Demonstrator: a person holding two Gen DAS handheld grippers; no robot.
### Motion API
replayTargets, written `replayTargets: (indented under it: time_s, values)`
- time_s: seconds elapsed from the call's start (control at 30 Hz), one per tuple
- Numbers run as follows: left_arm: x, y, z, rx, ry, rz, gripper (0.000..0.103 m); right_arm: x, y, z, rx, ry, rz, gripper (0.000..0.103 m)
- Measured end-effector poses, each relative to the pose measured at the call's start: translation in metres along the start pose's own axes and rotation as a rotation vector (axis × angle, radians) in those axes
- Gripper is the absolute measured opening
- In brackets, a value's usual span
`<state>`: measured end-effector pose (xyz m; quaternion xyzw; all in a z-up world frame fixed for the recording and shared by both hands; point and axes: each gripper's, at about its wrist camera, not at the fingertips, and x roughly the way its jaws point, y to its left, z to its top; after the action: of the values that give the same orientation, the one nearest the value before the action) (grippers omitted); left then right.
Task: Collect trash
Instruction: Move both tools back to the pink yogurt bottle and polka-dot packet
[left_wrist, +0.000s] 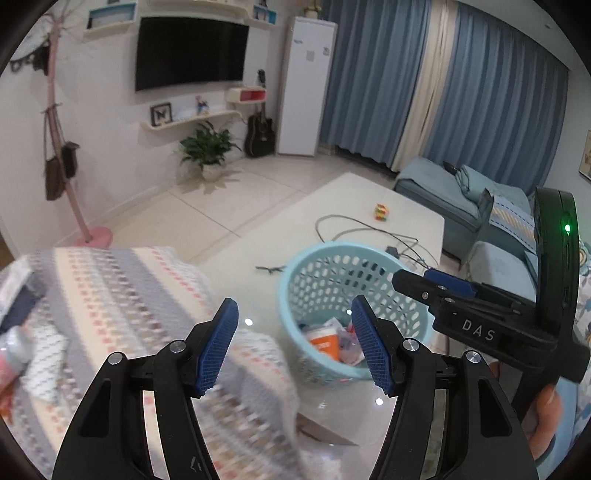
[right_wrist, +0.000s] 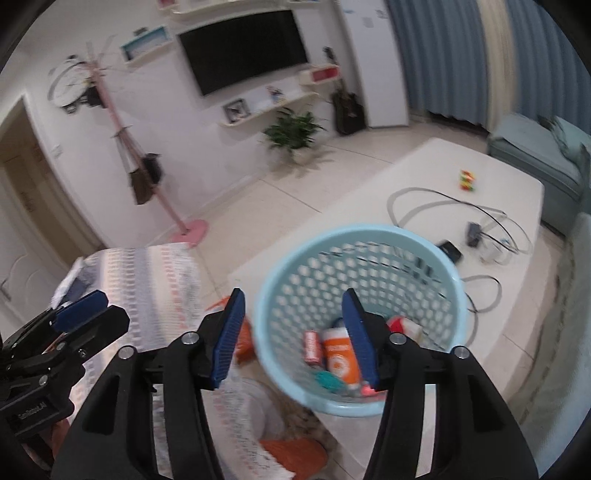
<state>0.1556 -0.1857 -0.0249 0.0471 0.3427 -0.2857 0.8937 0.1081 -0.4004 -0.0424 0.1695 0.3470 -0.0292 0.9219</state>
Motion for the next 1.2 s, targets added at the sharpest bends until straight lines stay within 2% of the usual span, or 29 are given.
replayTargets:
  time_s: [0.23,0.43,0.57,0.67,0.97,1.03,1.1,1.2]
  values:
    - [-0.063,0.053,-0.01,-0.043,-0.078,0.108,0.062,-0.005,0.081,0.0,-0.139,-0.022,0.1,0.058]
    - [-0.11,0.114,-0.019,-0.092,-0.123,0.244,0.062,0.005,0.149,-0.006,-0.236,0.0,0.158,0.058]
    - [-0.134,0.154,-0.023,-0.129,-0.144,0.322,0.062,0.013,0.191,-0.011,-0.276,0.017,0.205,0.058]
    - [-0.143,0.187,-0.029,-0.153,-0.134,0.378,0.062,0.021,0.222,-0.015,-0.316,0.012,0.202,0.058]
    - [-0.134,0.286,-0.05,-0.263,-0.014,0.403,0.064,0.069,0.288,-0.04,-0.376,0.084,0.258,0.057]
    - [-0.128,0.308,-0.055,-0.298,0.013,0.411,0.064,0.08,0.297,-0.048,-0.392,0.112,0.283,0.044]
    - [-0.125,0.324,-0.06,-0.326,0.031,0.407,0.064,0.092,0.308,-0.058,-0.416,0.152,0.304,0.042]
    - [-0.124,0.344,-0.065,-0.369,0.049,0.361,0.064,0.101,0.321,-0.072,-0.454,0.176,0.323,0.041]
